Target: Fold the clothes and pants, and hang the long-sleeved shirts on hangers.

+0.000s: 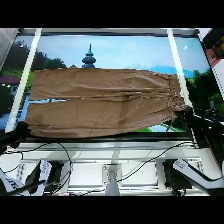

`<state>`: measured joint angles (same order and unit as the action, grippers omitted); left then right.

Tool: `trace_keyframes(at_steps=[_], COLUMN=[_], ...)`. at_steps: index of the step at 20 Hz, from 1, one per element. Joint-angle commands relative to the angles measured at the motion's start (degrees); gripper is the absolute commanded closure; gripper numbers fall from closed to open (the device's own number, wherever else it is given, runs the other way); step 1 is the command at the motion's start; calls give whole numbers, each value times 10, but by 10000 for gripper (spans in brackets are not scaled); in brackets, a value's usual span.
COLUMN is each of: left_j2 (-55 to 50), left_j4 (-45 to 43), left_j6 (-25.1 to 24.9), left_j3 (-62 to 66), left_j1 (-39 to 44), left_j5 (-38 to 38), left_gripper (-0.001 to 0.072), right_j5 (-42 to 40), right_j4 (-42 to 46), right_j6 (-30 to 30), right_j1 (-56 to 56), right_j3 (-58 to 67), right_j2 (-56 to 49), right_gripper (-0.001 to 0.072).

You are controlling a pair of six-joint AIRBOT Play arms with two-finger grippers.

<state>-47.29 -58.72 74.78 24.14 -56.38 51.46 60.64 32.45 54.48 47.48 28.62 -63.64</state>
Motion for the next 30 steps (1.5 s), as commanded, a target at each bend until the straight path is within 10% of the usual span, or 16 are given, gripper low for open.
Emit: trace_keyframes(at_steps=[1,9,30], left_j2=[10,-37,-457], left_j4=[49,51,40], left_j6=[-2,44,263], left_j3=[30,173,545], left_j1=[0,115,314], left_j5=[0,-37,-161], left_gripper=[698,702,701], right_j5=[-1,-56,-202], right_j4=[115,252,286], right_j6=[110,304,629], right_j1=[0,-148,-308], right_j3=[5,99,479], right_j2=[105,158,-261], right_gripper=[676,677,676])
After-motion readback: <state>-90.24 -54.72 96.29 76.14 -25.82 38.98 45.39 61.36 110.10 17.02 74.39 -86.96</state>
